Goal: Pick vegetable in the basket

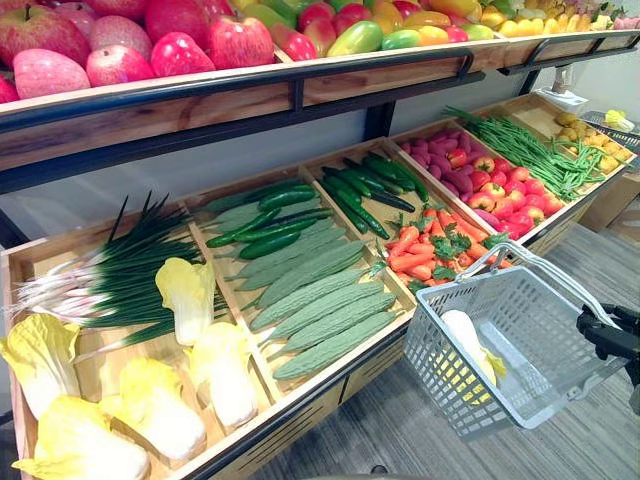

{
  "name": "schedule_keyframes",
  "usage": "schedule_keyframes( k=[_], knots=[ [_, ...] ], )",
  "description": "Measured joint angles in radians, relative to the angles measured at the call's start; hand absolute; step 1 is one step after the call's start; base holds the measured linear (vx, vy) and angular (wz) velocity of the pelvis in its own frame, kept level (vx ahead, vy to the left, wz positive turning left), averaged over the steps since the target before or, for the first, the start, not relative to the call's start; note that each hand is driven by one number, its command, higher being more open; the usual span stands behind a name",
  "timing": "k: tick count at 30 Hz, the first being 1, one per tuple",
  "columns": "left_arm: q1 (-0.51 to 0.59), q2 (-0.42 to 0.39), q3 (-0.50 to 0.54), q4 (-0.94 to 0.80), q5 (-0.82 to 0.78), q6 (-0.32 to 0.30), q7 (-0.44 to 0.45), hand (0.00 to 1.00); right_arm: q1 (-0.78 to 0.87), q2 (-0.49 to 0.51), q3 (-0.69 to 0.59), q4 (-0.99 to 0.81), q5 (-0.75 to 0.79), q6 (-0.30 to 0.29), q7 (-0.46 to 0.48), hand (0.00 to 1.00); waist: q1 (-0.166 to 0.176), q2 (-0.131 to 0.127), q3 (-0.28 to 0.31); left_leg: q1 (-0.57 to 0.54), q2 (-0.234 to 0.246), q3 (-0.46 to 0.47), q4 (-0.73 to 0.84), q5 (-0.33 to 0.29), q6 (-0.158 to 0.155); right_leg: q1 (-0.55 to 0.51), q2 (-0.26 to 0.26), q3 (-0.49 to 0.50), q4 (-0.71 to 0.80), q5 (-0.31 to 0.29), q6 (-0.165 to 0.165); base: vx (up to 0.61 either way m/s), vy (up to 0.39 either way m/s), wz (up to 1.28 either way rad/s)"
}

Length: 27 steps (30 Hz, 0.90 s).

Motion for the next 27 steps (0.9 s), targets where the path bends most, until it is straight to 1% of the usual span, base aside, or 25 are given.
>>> schedule_keyframes(
  k=[1, 2, 3, 4, 5, 6, 8, 10, 12, 16, 17, 20, 22, 23, 24, 27],
  knots=[
    [0.001, -0.032, -0.033, 0.002, 0.045, 0.039, -0.032, 1.0, 0.0, 0.003, 0.005, 0.0, 0.001, 0.009, -0.007, 0.0, -0.002, -0.006, 0.002, 0.004, -0.001, 0.005, -0.006, 0.006, 0.009, -0.002, 0.0, 0.006, 0.0, 0.002, -0.001, 0.02, 0.01, -0.12],
    [0.004, -0.07, -0.082, 0.003, 0.093, 0.069, -0.064, 1.0, -0.001, 0.003, 0.004, 0.0, 0.004, 0.022, -0.017, 0.0, -0.003, -0.005, 0.002, 0.01, -0.003, 0.012, -0.012, 0.007, 0.011, -0.004, 0.0, 0.015, 0.0, 0.002, 0.0, 0.02, 0.012, -0.16],
    [0.005, -0.092, -0.105, 0.002, 0.099, 0.079, -0.081, 1.0, -0.001, 0.003, 0.004, 0.0, 0.008, 0.028, -0.025, 0.0, -0.003, -0.005, 0.001, 0.012, -0.004, 0.017, -0.014, 0.007, 0.011, -0.005, 0.0, 0.02, 0.0, 0.002, 0.0, 0.03, 0.016, -0.2],
    [0.01, -0.121, -0.106, -0.013, 0.094, 0.066, -0.098, 1.0, -0.001, 0.005, 0.004, 0.0, 0.018, 0.037, -0.044, 0.0, -0.003, -0.002, 0.001, 0.019, -0.005, 0.024, -0.019, 0.007, 0.011, -0.005, 0.0, 0.027, 0.0, 0.002, 0.001, 0.03, 0.013, -0.13],
    [0.035, -0.124, -0.128, -0.016, 0.103, 0.067, -0.106, 1.0, -0.001, 0.005, 0.004, 0.003, 0.034, 0.041, -0.062, 0.0, -0.004, 0.002, 0.001, 0.02, -0.006, 0.025, -0.023, 0.008, 0.012, -0.005, 0.0, 0.027, 0.0, 0.002, 0.001, 0.04, 0.013, -0.12],
    [0.095, -0.126, -0.209, -0.02, 0.143, 0.077, -0.135, 1.0, -0.001, 0.006, 0.003, 0.017, 0.041, 0.041, -0.09, 0.0, -0.008, 0.008, 0.004, 0.029, -0.009, 0.028, -0.028, 0.008, 0.013, -0.006, -0.001, 0.031, 0.0, 0.002, 0.001, 0.04, 0.007, -0.03],
    [0.141, -0.116, -0.291, -0.027, 0.173, 0.077, -0.155, 1.0, -0.001, 0.021, 0.002, 0.041, 0.044, 0.041, -0.124, 0.0, -0.005, 0.011, 0.003, 0.032, -0.009, 0.029, -0.029, 0.008, 0.013, -0.005, -0.001, 0.033, 0.0, 0.002, 0.0, 0.02, 0.003, -0.02],
    [0.158, -0.113, -0.326, -0.035, 0.182, 0.077, -0.16, 1.0, 0.005, 0.05, -0.004, 0.059, 0.046, 0.041, -0.155, 0.0, -0.002, 0.011, 0.003, 0.032, -0.01, 0.029, -0.029, 0.008, 0.013, -0.005, -0.001, 0.033, 0.0, 0.002, 0.0, 0.0, 0.0, 0.0],
    [0.18, -0.112, -0.377, -0.048, 0.182, 0.077, -0.158, 1.0, 0.038, 0.104, -0.01, 0.08, 0.079, 0.04, -0.196, 0.0, 0.0, 0.012, 0.004, 0.03, -0.01, 0.029, -0.03, 0.007, 0.014, -0.002, -0.002, 0.034, 0.0, -0.001, -0.004, -0.04, -0.004, 0.0],
    [0.209, -0.109, -0.454, -0.061, 0.175, 0.077, -0.143, 1.0, 0.077, 0.215, -0.046, 0.115, 0.122, 0.038, -0.22, 0.0, 0.002, 0.021, 0.003, 0.032, -0.013, 0.033, -0.03, 0.002, 0.008, 0.0, -0.005, 0.042, 0.0, -0.003, -0.007, -0.03, -0.002, -0.02],
    [0.214, -0.105, -0.48, -0.062, 0.164, 0.077, -0.132, 1.0, 0.088, 0.244, -0.048, 0.123, 0.135, 0.035, -0.223, 0.0, 0.005, 0.026, 0.003, 0.033, -0.015, 0.034, -0.03, 0.002, 0.008, 0.0, -0.006, 0.046, 0.001, -0.003, -0.007, 0.0, 0.0, 0.0],
    [0.22, -0.101, -0.529, -0.064, 0.131, 0.077, -0.102, 1.0, 0.093, 0.288, -0.048, 0.17, 0.161, 0.029, -0.232, 0.0, 0.011, 0.031, 0.003, 0.034, -0.02, 0.037, -0.03, 0.0, 0.012, 0.0, -0.011, 0.05, 0.001, -0.003, -0.007, -0.01, 0.001, -0.01],
    [0.217, -0.098, -0.553, -0.071, 0.11, 0.076, -0.046, 1.0, 0.093, 0.306, -0.048, 0.206, 0.164, 0.017, -0.241, 0.0, 0.021, 0.031, 0.003, 0.034, -0.022, 0.037, -0.03, -0.001, 0.013, 0.001, -0.013, 0.05, 0.001, -0.003, -0.008, 0.0, 0.0, 0.0],
    [0.203, -0.095, -0.554, -0.068, 0.105, 0.072, 0.01, 1.0, 0.092, 0.309, -0.048, 0.232, 0.164, 0.012, -0.243, 0.0, 0.026, 0.032, 0.003, 0.034, -0.024, 0.036, -0.03, -0.002, 0.015, 0.001, -0.015, 0.05, 0.001, -0.004, -0.009, 0.0, 0.0, 0.0],
    [0.193, -0.095, -0.554, -0.066, 0.105, 0.068, 0.042, 1.0, 0.092, 0.309, -0.048, 0.244, 0.164, 0.01, -0.245, 0.0, 0.028, 0.032, 0.003, 0.034, -0.025, 0.035, -0.03, -0.002, 0.016, 0.001, -0.016, 0.049, 0.001, -0.004, -0.01, 0.0, 0.0, 0.0],
    [0.165, -0.093, -0.547, -0.057, 0.107, 0.045, 0.178, 1.0, 0.092, 0.309, -0.048, 0.287, 0.164, -0.011, -0.254, 0.0, 0.03, 0.032, 0.002, 0.034, -0.029, 0.031, -0.034, -0.003, 0.021, 0.002, -0.019, 0.047, 0.001, -0.008, -0.015, 0.0, 0.0, 0.0]
  ],
)
